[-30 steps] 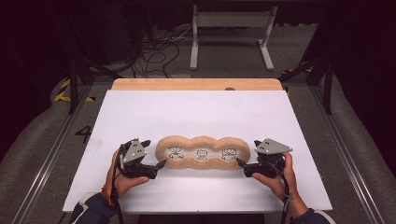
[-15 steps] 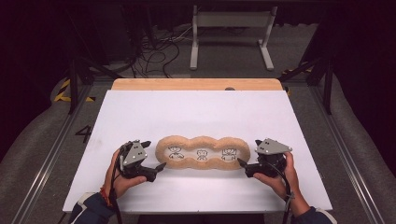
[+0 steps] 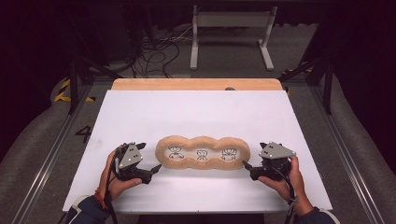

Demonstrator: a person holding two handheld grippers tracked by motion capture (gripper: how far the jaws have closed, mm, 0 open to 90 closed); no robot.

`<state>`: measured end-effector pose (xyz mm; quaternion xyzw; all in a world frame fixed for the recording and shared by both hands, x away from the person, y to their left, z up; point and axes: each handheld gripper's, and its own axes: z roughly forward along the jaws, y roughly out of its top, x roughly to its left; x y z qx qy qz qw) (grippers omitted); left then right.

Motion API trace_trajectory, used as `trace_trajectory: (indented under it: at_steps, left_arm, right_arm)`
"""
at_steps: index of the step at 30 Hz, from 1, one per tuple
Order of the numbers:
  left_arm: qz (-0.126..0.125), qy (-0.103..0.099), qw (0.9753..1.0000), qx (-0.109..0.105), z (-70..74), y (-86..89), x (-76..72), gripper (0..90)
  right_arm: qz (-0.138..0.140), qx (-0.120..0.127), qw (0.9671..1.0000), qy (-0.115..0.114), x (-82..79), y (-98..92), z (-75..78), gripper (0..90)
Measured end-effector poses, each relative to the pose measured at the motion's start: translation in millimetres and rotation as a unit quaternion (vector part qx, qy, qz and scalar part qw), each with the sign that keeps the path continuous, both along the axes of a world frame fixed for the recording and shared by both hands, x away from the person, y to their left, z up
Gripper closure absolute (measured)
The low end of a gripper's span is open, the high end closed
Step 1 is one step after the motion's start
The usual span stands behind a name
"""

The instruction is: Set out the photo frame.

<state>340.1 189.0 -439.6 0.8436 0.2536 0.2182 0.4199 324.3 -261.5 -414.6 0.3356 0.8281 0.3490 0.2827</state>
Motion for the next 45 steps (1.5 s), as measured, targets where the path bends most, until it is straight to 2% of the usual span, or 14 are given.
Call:
trace_trajectory:
  at_steps: [11, 17, 20, 38, 41, 44, 45]
  left_arm:
    - [0.005, 0.001, 1.0000, -0.001, -4.9, 13.3, -4.0, 8.3]
    - [0.006, -0.002, 1.0000, -0.001, -6.5, 20.1, -7.1, 8.3]
    - [0.010, -0.002, 0.9999, -0.006, -7.5, 24.6, -8.9, 7.9]
    - [0.029, 0.011, 0.9994, -0.014, -14.9, 57.2, -18.4, 7.4]
    - [0.033, 0.013, 0.9992, -0.020, -16.0, 61.0, -20.0, 7.3]
    - [0.036, 0.016, 0.9989, -0.026, -17.7, 66.5, -21.7, 7.0]
    - [0.038, 0.018, 0.9988, -0.027, -18.7, 70.3, -22.5, 6.9]
  right_arm:
    - [-0.009, 0.004, 0.9999, 0.007, -7.7, -20.0, -7.0, 11.9]
    - [-0.020, 0.023, 0.9995, -0.004, -14.8, -34.7, -10.2, 12.3]
    - [-0.026, 0.022, 0.9994, -0.005, -17.3, -39.1, -11.9, 12.2]
    - [-0.052, 0.027, 0.9982, -0.015, -28.4, -59.3, -22.1, 11.9]
    - [-0.057, 0.041, 0.9974, -0.015, -30.7, -63.8, -25.0, 11.7]
    - [-0.061, 0.039, 0.9973, -0.015, -31.6, -66.2, -26.8, 11.2]
    - [-0.064, 0.046, 0.9967, -0.015, -32.6, -69.2, -28.1, 11.2]
